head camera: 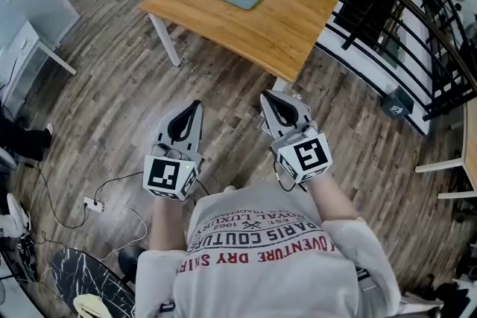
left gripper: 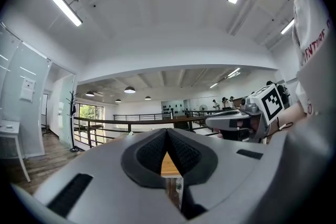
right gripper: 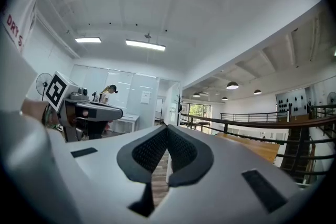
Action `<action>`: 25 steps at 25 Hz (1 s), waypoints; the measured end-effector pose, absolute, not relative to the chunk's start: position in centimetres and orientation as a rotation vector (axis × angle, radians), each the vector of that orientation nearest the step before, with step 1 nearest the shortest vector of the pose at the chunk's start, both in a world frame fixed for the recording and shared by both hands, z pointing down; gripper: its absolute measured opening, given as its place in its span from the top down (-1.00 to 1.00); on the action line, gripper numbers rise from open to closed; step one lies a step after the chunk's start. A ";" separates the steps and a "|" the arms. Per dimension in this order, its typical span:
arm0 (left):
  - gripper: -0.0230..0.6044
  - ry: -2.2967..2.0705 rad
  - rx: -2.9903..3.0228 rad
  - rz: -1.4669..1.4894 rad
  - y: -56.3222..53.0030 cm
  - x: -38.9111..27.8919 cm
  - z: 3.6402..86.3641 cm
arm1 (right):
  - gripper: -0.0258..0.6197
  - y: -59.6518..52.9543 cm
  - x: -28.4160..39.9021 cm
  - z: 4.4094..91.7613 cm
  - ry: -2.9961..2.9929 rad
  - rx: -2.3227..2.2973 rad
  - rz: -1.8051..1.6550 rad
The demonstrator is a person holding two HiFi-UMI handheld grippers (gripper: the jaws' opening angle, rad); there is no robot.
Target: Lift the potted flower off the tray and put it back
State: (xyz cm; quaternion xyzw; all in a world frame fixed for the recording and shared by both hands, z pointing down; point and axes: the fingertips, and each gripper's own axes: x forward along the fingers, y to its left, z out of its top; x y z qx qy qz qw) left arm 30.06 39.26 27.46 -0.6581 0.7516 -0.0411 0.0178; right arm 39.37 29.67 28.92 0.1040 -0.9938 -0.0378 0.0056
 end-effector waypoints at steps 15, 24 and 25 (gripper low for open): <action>0.89 2.423 -1.984 -0.129 43.1 21.9 29.1 | -0.24 29.6 31.3 30.7 -3.067 0.422 -0.074; 0.89 2.486 -1.903 -0.155 39.0 14.4 30.1 | -0.28 24.4 23.1 31.9 -3.097 0.345 -0.041; 0.89 2.489 -1.893 -0.158 38.2 13.3 30.0 | -0.28 23.4 21.9 31.9 -3.102 0.341 -0.039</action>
